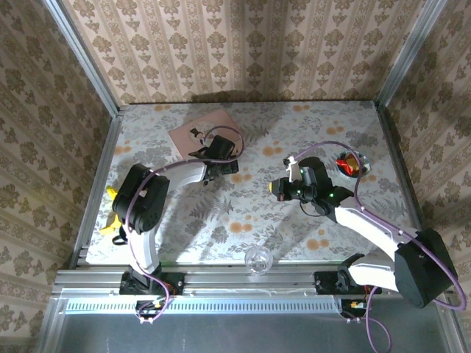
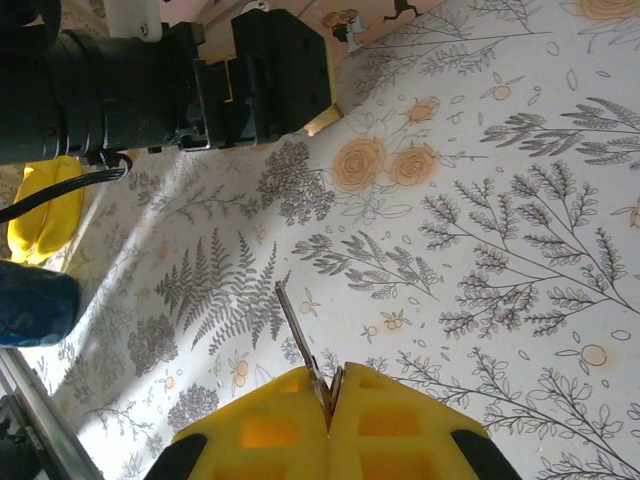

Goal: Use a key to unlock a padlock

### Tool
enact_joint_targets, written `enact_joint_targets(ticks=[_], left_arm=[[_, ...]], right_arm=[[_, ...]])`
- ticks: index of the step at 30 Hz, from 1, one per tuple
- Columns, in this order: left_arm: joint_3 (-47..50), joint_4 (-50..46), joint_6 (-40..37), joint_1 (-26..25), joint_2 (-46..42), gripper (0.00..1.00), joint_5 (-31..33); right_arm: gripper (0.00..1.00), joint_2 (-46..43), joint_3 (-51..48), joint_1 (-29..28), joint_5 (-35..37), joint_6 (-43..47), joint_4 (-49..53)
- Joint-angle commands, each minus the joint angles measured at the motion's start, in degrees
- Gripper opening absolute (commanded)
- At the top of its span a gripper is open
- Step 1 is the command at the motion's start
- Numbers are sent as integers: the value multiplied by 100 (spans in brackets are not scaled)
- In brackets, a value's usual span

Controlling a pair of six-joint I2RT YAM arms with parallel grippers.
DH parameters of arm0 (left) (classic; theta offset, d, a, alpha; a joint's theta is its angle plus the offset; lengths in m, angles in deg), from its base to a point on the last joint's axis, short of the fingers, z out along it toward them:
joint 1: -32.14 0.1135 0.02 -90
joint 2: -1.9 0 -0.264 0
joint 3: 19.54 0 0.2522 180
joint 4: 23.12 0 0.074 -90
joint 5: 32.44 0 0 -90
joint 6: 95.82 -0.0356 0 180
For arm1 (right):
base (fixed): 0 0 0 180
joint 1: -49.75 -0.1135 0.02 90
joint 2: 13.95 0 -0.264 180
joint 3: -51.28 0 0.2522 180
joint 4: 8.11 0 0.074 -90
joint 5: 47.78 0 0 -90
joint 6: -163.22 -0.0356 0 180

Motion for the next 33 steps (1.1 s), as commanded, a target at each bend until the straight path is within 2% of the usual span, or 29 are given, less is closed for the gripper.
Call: enact_joint_targets(ticks=[1, 16, 26, 33], left_arm=[[-181, -131, 85, 127, 52, 97, 91], [-496, -76, 251, 24, 420, 96, 173], [-576, 51, 527, 6, 644, 85, 632], [-785, 92, 466, 15, 832, 79, 696]], right_arm=[[0, 70, -38, 73, -93, -36, -182], [0, 482, 122, 172, -423, -156, -354], [0, 477, 69, 188, -485, -184, -490], [0, 589, 16, 198, -588, -253, -690]])
